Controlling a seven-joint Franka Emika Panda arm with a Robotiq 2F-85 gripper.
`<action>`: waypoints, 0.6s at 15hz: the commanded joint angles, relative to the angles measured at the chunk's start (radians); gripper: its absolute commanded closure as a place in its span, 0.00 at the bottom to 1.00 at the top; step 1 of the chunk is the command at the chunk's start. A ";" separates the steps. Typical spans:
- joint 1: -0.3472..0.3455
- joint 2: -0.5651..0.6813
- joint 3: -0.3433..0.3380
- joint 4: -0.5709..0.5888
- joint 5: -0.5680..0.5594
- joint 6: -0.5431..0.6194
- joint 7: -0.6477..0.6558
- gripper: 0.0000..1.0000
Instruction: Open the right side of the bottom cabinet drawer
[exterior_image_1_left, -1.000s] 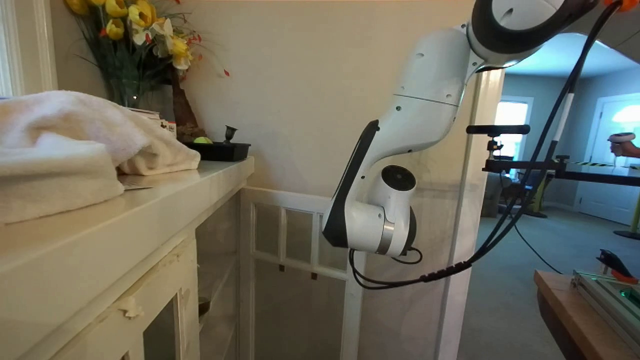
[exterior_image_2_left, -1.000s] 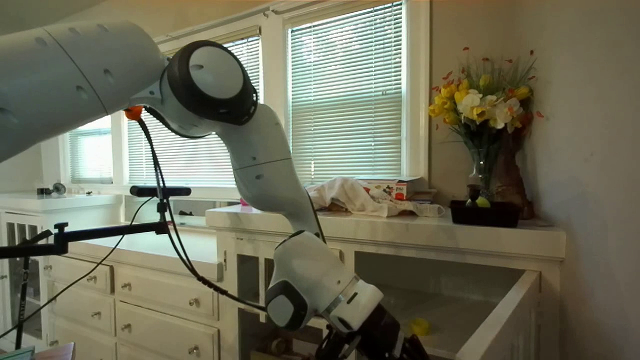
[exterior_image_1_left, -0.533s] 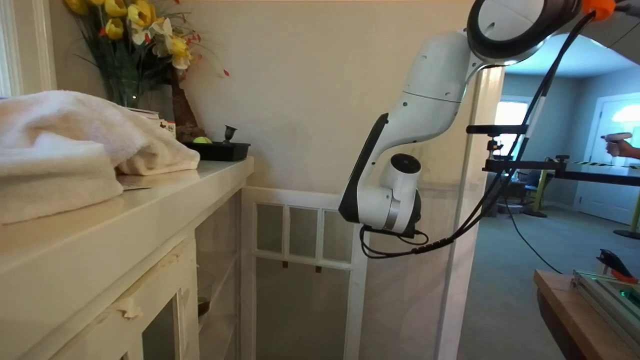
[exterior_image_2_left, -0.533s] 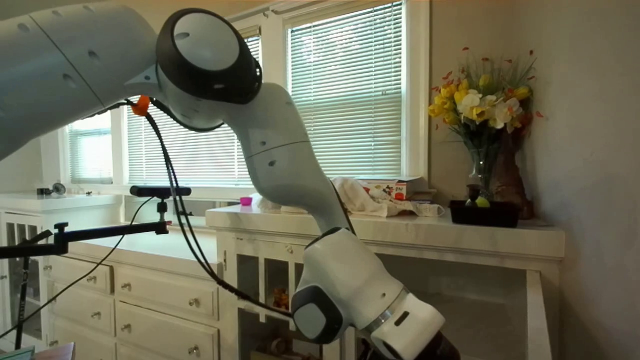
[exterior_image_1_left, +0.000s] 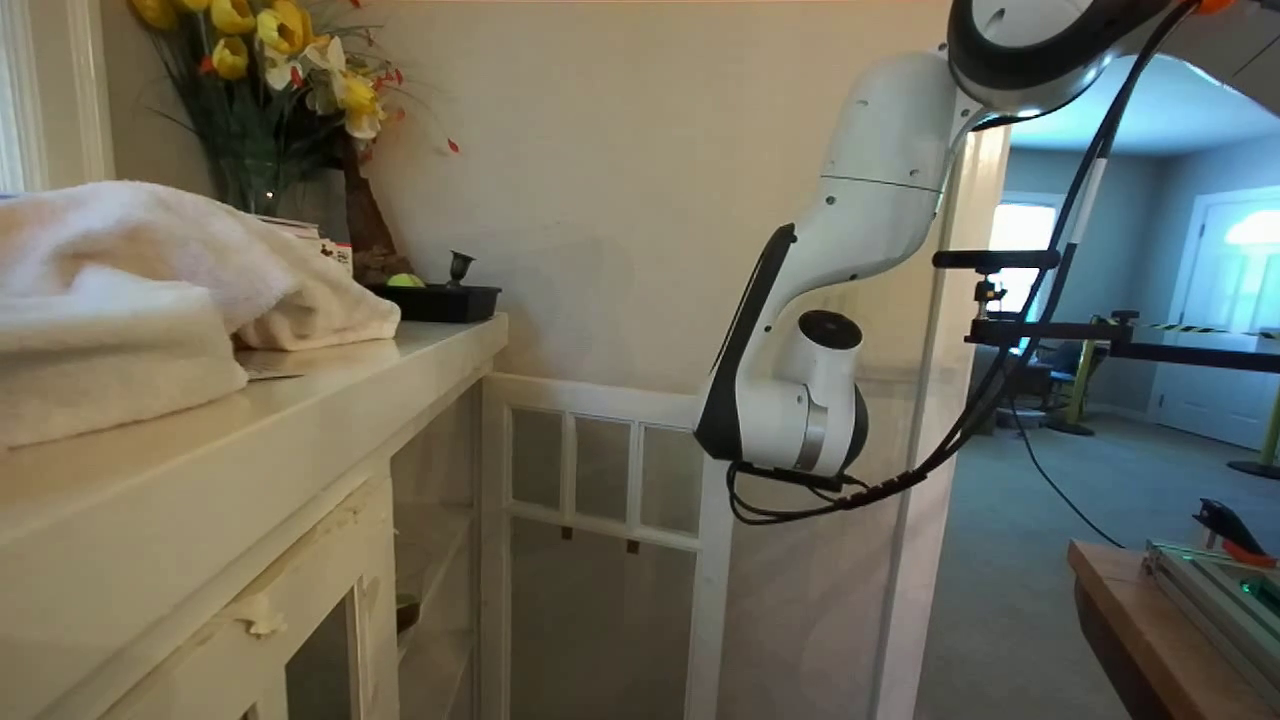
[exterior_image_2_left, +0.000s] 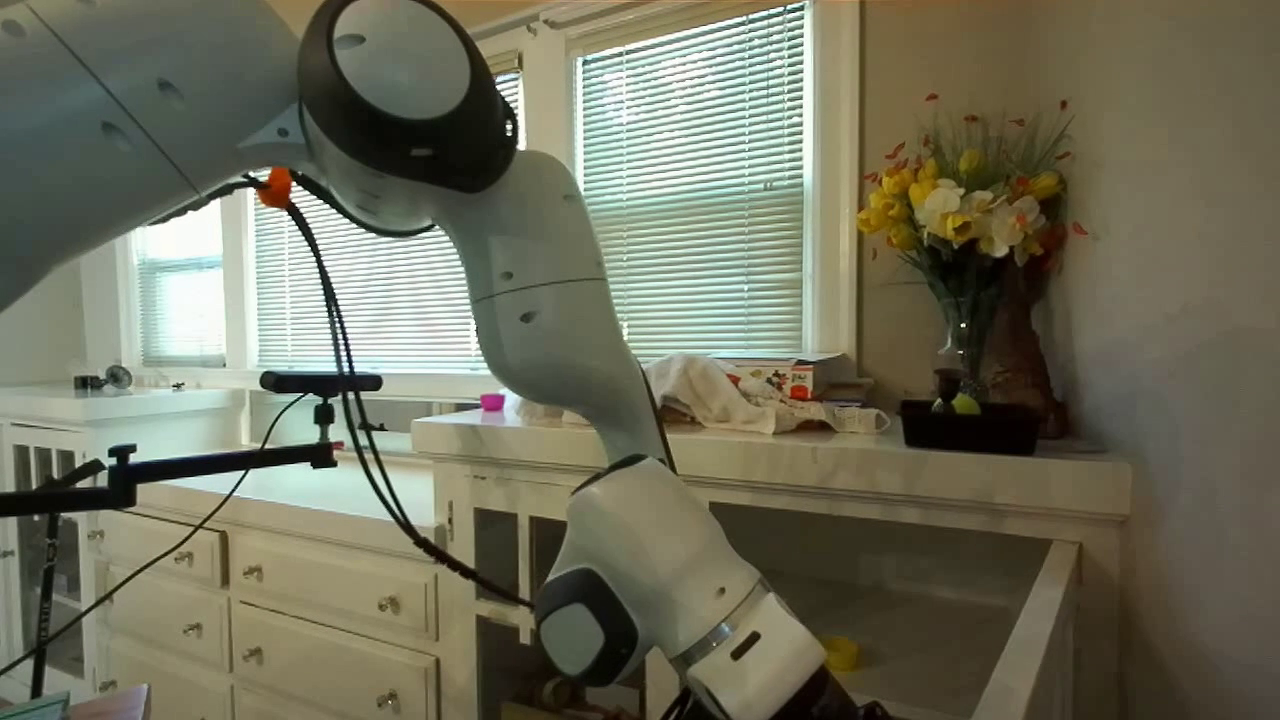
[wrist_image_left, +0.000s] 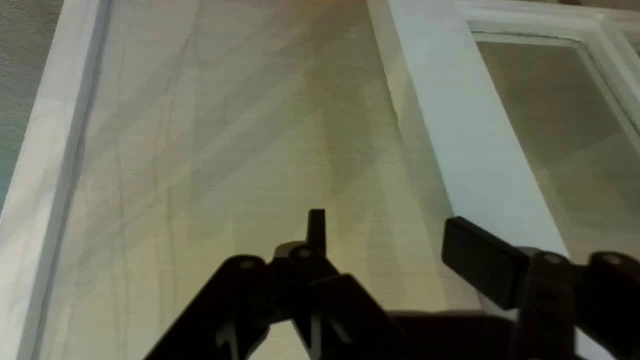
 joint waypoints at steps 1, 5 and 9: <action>0.032 -0.004 -0.027 -0.017 -0.017 -0.018 0.038 0.35; 0.031 -0.007 -0.025 -0.020 -0.019 -0.019 0.039 0.35; 0.048 0.007 -0.037 -0.028 -0.035 -0.011 0.024 0.03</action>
